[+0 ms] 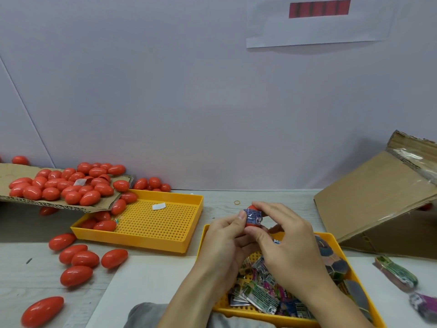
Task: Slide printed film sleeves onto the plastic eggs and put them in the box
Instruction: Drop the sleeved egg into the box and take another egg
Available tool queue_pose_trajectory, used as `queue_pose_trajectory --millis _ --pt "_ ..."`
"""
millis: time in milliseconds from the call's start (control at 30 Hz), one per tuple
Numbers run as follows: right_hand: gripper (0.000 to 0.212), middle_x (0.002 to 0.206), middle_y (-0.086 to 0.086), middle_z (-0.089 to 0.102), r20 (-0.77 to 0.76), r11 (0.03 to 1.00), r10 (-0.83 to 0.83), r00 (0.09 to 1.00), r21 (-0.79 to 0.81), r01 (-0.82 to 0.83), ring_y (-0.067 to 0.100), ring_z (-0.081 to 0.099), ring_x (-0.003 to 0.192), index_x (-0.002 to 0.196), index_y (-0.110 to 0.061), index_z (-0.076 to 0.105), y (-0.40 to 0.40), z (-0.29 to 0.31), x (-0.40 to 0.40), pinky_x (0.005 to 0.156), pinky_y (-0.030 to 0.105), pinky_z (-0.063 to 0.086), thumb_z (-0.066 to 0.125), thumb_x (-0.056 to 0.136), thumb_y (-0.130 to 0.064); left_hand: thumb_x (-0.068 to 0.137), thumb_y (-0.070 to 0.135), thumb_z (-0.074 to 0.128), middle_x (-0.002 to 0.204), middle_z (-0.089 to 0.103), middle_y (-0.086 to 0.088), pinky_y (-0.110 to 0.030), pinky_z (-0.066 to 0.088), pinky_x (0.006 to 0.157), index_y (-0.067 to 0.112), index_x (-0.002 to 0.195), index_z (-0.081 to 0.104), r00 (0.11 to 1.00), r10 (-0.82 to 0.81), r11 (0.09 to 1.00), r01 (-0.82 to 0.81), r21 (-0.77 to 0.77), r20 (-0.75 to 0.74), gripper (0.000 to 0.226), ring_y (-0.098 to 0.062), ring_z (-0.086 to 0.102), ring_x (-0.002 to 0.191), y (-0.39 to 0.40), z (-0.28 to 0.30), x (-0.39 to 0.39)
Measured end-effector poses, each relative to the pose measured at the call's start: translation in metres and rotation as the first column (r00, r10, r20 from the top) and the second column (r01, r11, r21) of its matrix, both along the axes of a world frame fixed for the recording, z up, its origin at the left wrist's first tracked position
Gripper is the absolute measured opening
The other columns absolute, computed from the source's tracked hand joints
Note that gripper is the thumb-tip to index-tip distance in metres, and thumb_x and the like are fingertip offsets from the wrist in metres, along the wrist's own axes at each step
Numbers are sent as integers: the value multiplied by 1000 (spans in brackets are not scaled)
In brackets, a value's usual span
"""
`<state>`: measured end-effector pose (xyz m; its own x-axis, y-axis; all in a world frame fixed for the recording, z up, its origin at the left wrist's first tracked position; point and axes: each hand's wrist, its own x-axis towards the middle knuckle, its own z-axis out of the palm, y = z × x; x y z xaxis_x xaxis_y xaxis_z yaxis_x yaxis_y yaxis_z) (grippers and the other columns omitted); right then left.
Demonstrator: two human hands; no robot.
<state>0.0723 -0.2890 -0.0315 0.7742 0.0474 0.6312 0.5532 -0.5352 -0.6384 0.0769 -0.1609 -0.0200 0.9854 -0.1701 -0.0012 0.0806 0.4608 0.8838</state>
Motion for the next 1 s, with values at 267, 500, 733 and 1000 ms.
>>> queue_pose_trajectory --millis 267,500,733,1000 --pt "42 101 -37 63 -47 998 19 999 69 -15 -13 57 105 121 -30 68 -2 -1 2 83 6 47 77 82 -14 89 25 60 79 70 -21 -32 60 68 3 79 78 999 -38 999 38 1 -2 30 -27 72 72 0 0 -1" --pt "39 96 -50 56 -38 998 31 999 54 -29 -20 55 100 119 -24 69 -2 -3 2 77 -2 42 74 84 -8 89 23 58 83 71 -22 -34 60 69 -7 95 67 997 -75 997 74 -32 -14 32 -31 74 77 1 0 0" --pt "39 103 -30 64 -92 997 10 996 74 -3 -11 58 103 120 -29 68 -2 -2 1 79 6 48 77 83 -20 87 22 61 89 69 -26 -36 60 69 -6 102 68 999 -42 999 41 -22 -29 33 -34 72 80 1 -2 0" --pt "46 110 -23 63 -181 997 5 983 77 9 -1 57 111 121 -36 62 -1 2 -1 90 27 55 80 80 -25 97 11 56 95 72 -25 -32 60 68 -9 108 65 995 98 995 -97 25 -18 25 -30 73 82 1 -5 4"
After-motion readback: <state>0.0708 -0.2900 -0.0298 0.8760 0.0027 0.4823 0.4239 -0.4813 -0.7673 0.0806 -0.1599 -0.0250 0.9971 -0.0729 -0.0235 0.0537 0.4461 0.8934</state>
